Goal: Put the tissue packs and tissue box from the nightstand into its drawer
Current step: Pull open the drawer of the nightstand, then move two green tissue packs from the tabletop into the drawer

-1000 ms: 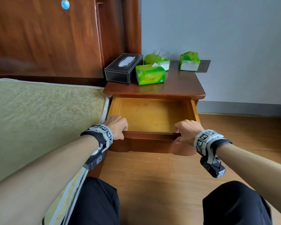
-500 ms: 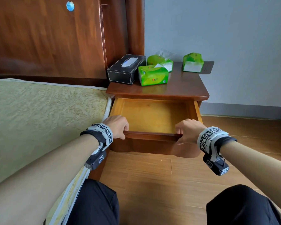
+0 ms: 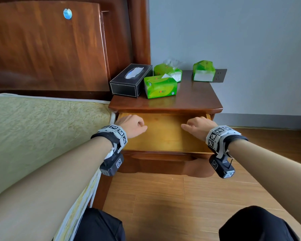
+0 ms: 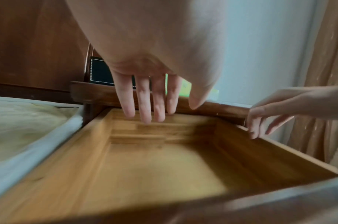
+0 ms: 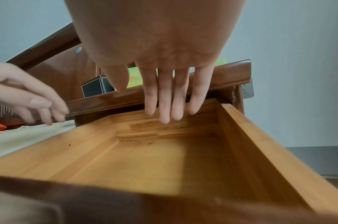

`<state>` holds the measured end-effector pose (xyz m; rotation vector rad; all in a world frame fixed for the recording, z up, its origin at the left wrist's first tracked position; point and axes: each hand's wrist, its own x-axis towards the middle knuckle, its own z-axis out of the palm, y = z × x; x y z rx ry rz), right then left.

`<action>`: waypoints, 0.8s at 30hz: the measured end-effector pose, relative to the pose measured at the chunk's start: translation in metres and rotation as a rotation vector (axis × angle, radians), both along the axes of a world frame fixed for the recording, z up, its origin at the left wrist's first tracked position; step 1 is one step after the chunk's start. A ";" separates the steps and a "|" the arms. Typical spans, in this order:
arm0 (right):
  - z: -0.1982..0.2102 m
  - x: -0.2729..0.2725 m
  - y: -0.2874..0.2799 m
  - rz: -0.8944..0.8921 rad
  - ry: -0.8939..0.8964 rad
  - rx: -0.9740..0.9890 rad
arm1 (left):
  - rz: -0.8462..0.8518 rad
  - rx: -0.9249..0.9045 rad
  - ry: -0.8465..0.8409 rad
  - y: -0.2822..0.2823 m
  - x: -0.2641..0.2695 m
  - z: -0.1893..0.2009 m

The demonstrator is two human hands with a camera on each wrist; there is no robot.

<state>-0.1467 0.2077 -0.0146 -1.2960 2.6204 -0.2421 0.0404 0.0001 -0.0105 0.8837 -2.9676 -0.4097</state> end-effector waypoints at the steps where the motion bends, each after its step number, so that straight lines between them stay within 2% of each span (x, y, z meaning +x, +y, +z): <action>1: 0.003 -0.001 -0.005 -0.002 0.014 -0.029 | 0.017 0.010 0.058 0.000 -0.008 0.005; 7: 0.011 -0.029 -0.040 -0.029 0.053 -0.303 | 0.086 0.014 0.376 -0.015 -0.065 0.021; 10: 0.016 -0.048 -0.053 -0.060 0.016 -0.416 | 0.096 0.010 0.423 -0.025 -0.089 0.030; 16: 0.058 -0.056 -0.045 -0.096 -0.147 -0.389 | 0.128 0.070 0.314 -0.014 -0.106 0.075; 24: 0.155 -0.048 -0.003 -0.207 -0.320 -0.270 | 0.203 0.203 0.094 0.017 -0.091 0.170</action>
